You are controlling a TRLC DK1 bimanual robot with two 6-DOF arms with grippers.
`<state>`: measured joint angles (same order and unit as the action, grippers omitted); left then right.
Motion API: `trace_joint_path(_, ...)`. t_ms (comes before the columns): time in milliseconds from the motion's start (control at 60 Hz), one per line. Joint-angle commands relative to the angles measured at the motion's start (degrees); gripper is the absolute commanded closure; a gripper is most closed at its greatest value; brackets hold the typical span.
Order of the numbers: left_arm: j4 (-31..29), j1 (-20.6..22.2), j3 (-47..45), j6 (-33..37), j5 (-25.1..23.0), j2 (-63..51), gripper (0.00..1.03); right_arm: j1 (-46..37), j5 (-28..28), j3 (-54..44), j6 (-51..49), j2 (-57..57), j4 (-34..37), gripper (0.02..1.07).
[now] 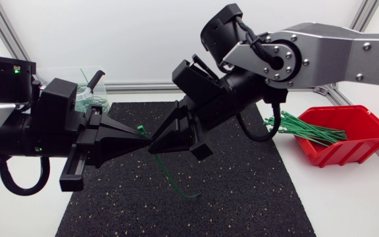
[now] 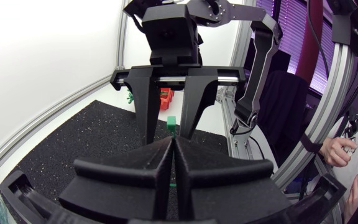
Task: Take a green cable tie from the red box, thread the tail through the head to close it, then place it in the transparent bin on the left.
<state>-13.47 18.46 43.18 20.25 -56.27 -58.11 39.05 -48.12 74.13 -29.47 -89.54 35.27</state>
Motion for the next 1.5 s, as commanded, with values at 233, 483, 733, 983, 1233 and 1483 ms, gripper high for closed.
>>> trace_joint_path(233,1.43,0.09,0.42,-1.18,-0.24,-0.08,1.0,0.24,-1.19,-2.32,1.7,1.38,-1.43,1.01)
trace_joint_path(483,3.02,-2.11,0.15,-4.43,-0.33,0.45,0.76,-0.99,-3.03,-2.23,5.22,3.23,-2.04,1.01)
trace_joint_path(733,12.16,-3.25,-1.61,-14.19,-1.39,2.38,0.38,-2.22,-6.46,-1.35,11.28,4.2,-2.57,1.02)
trace_joint_path(983,22.7,-3.52,-1.08,-26.14,-5.43,2.74,0.38,-6.0,-11.12,-3.73,20.33,4.81,-9.78,1.02)
trace_joint_path(1233,29.73,-4.75,-2.92,-32.73,-9.74,-2.8,0.38,-7.76,-14.02,-6.19,25.08,5.95,-16.55,1.02)
trace_joint_path(1483,38.08,-5.27,-1.25,-40.38,-11.76,-10.01,0.38,-8.37,-15.25,-8.83,29.56,5.69,-22.43,1.02)
